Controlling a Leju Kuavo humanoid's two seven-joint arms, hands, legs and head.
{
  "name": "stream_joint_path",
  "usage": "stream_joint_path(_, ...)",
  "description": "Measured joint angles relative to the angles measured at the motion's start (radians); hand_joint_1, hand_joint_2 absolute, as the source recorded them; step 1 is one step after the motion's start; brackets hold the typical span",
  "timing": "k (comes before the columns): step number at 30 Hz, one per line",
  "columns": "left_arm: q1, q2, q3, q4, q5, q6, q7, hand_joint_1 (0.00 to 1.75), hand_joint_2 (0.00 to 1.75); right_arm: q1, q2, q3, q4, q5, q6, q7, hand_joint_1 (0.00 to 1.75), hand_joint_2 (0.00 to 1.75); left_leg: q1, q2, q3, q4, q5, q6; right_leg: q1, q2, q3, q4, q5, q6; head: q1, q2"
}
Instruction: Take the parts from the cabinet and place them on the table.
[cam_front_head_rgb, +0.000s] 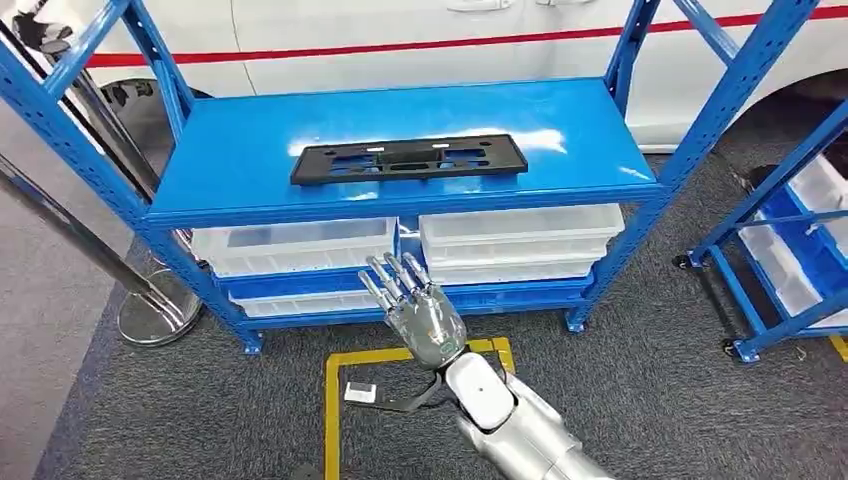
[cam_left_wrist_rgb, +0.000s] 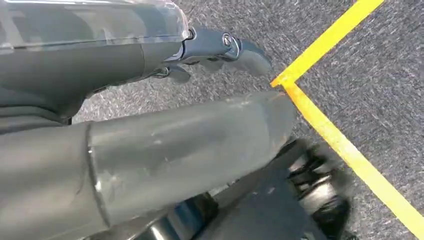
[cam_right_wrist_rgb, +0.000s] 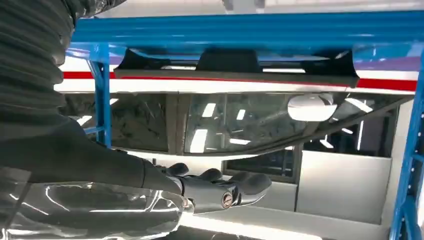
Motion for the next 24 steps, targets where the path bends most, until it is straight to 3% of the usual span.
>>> stream_joint_path(1, -0.001, -0.002, 0.0, 0.0, -0.001, -0.003, -0.002, 0.0, 0.0, 0.0, 0.001, 0.0, -0.004, 0.0, 0.0, 0.001, 0.0, 1.75, -0.001, 0.0, 0.025, -0.053, -0.008, 0.003, 0.002, 0.001, -0.002, 0.003, -0.002, 0.005, 0.0, 0.0)
stream_joint_path(2, -0.002, -0.003, 0.0, 0.0, -0.002, -0.007, -0.004, 0.0, 0.0, -0.002, 0.002, 0.0, -0.005, -0.002, 0.0, -0.003, 0.0, 1.75, -0.007, -0.003, 0.028, -0.063, -0.005, 0.013, 0.007, 0.003, -0.005, 0.008, -0.003, 0.011, 0.001, 0.0)
stream_joint_path(5, 0.002, -0.008, -0.002, 0.0, 0.0, -0.013, -0.005, 0.0, 0.0, -0.017, 0.003, 0.0, -0.003, -0.013, 0.0, -0.003, 0.0, 1.75, -0.011, -0.004, 0.025, -0.063, 0.0, 0.03, 0.004, 0.002, -0.004, 0.0, 0.002, 0.029, 0.0, 0.0)
stream_joint_path(7, 0.001, -0.012, -0.002, 0.0, 0.0, -0.013, -0.005, 0.0, 0.0, -0.018, 0.002, 0.002, -0.001, -0.007, 0.0, 0.011, 0.0, 1.75, -0.005, -0.004, 0.031, -0.075, 0.009, 0.045, -0.001, 0.001, -0.013, 0.029, -0.023, 0.039, 0.001, 0.0)
stream_joint_path(10, 0.002, -0.012, -0.002, 0.0, -0.003, -0.014, 0.002, 0.0, 0.0, -0.019, 0.004, 0.004, 0.023, -0.007, 0.007, 0.019, 0.0, 1.75, -0.007, -0.002, 0.027, -0.074, 0.009, 0.053, -0.002, 0.001, -0.116, 0.244, -0.133, 0.047, 0.0, 0.0)
stream_joint_path(11, 0.003, -0.012, -0.002, 0.0, -0.006, -0.015, 0.004, 0.0, 0.0, -0.017, 0.004, 0.004, 0.041, -0.007, 0.005, 0.014, 0.0, 1.75, -0.008, -0.002, 0.027, -0.074, 0.008, 0.053, -0.003, 0.001, -0.144, 0.302, -0.146, 0.049, 0.0, 0.0)
stream_joint_path(12, 0.005, -0.012, -0.002, 0.0, -0.007, -0.016, 0.005, 0.0, 0.0, -0.015, 0.003, 0.004, 0.053, -0.007, 0.003, 0.009, 0.0, 1.75, -0.008, -0.003, 0.027, -0.073, 0.008, 0.053, -0.003, 0.001, -0.147, 0.306, -0.134, 0.048, 0.001, 0.0)
stream_joint_path(14, 0.005, -0.012, -0.002, 0.0, -0.011, -0.016, 0.007, 0.0, 0.0, -0.014, 0.003, 0.002, 0.074, -0.006, 0.002, 0.006, 0.0, 1.75, -0.008, -0.005, 0.028, -0.07, 0.006, 0.052, -0.003, 0.001, -0.097, 0.203, -0.063, 0.043, 0.0, 0.0)
stream_joint_path(15, 0.005, -0.012, -0.002, 0.0, -0.013, -0.016, 0.008, 0.0, 0.0, -0.018, 0.003, -0.002, 0.086, -0.005, 0.001, 0.006, 0.0, 1.75, -0.008, -0.006, 0.029, -0.069, 0.004, 0.049, -0.003, 0.0, -0.047, 0.102, -0.015, 0.037, 0.0, 0.0)
stream_joint_path(16, 0.005, -0.012, -0.002, 0.0, -0.016, -0.018, 0.008, 0.0, 0.0, -0.022, 0.004, -0.009, 0.099, -0.004, 0.001, 0.006, 0.0, 1.75, -0.008, -0.006, 0.029, -0.068, 0.002, 0.046, -0.002, 0.0, -0.012, 0.024, 0.002, 0.031, 0.0, 0.0)
stream_joint_path(17, 0.003, -0.012, -0.002, 0.0, -0.017, -0.02, 0.008, 0.0, 0.0, -0.028, 0.006, -0.019, 0.116, -0.004, 0.001, 0.006, 0.0, 1.75, -0.017, -0.006, 0.025, -0.062, 0.0, 0.039, 0.005, -0.001, -0.004, 0.005, -0.006, 0.03, 0.0, 0.0)
stream_joint_path(19, 0.003, -0.012, -0.002, 0.0, -0.018, -0.023, 0.008, 0.0, 0.0, -0.031, 0.006, -0.04, 0.145, -0.004, 0.0, 0.006, 0.0, 1.75, -0.016, -0.006, 0.025, -0.066, 0.002, 0.032, 0.005, 0.001, -0.008, 0.008, -0.006, 0.025, 0.0, 0.0)
stream_joint_path(21, 0.002, -0.012, -0.002, 0.0, -0.019, -0.027, 0.008, 0.0, 0.0, -0.036, 0.006, -0.06, 0.162, -0.007, 0.0, -0.003, 0.0, 1.75, -0.015, -0.006, 0.028, -0.068, 0.0, 0.019, 0.001, 0.002, -0.004, -0.002, 0.001, 0.012, 0.0, 0.0)
stream_joint_path(22, 0.002, -0.012, -0.002, 0.0, -0.021, -0.027, 0.008, 0.0, 0.0, -0.04, 0.006, -0.067, 0.168, -0.007, -0.001, -0.01, 0.0, 1.75, -0.011, -0.005, 0.021, -0.049, -0.016, 0.015, -0.002, 0.001, 0.0, -0.008, 0.004, 0.007, 0.0, 0.0)
stream_joint_path(24, -0.002, -0.012, -0.002, 0.0, -0.027, -0.029, 0.004, 0.0, 0.0, -0.046, 0.006, -0.088, 0.177, -0.008, -0.001, -0.013, 0.0, 1.75, -0.009, -0.005, -0.037, 0.074, -0.089, 0.008, -0.003, -0.001, -0.001, -0.008, 0.004, -0.001, 0.0, 0.0)
